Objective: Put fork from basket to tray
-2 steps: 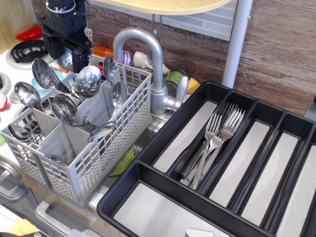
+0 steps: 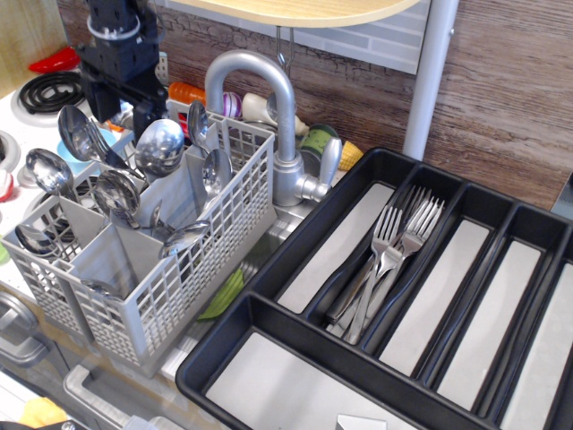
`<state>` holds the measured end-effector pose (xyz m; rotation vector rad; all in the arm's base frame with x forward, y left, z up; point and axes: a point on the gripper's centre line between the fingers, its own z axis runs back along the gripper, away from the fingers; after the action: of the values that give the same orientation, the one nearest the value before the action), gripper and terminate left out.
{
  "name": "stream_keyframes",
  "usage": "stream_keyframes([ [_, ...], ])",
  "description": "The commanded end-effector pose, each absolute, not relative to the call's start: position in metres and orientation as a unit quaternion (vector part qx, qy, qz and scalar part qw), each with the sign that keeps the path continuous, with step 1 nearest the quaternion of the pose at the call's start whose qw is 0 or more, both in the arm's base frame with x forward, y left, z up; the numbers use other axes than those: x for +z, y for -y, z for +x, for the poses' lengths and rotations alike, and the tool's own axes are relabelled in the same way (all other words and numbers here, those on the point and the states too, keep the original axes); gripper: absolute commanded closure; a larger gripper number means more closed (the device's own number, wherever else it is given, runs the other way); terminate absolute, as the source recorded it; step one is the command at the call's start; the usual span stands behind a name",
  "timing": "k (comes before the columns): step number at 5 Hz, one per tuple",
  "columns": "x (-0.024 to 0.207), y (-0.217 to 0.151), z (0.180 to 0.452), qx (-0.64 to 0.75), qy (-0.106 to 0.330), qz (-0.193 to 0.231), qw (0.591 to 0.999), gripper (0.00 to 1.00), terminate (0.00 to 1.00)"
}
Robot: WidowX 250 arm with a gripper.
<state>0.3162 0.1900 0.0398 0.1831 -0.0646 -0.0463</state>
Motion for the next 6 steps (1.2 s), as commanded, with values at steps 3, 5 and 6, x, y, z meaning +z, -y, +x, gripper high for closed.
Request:
stream_keyframes([
  [3,0.042,-0.197,0.33,-0.013,0.05,0.085,0.995,1.0,0.0],
  [5,0.071,-0.188,0.329,0.013,0.031,0.095,0.995,1.0,0.0],
  [6,0.118,-0.18,0.326,0.02,0.008,0.122,0.992,1.0,0.0],
])
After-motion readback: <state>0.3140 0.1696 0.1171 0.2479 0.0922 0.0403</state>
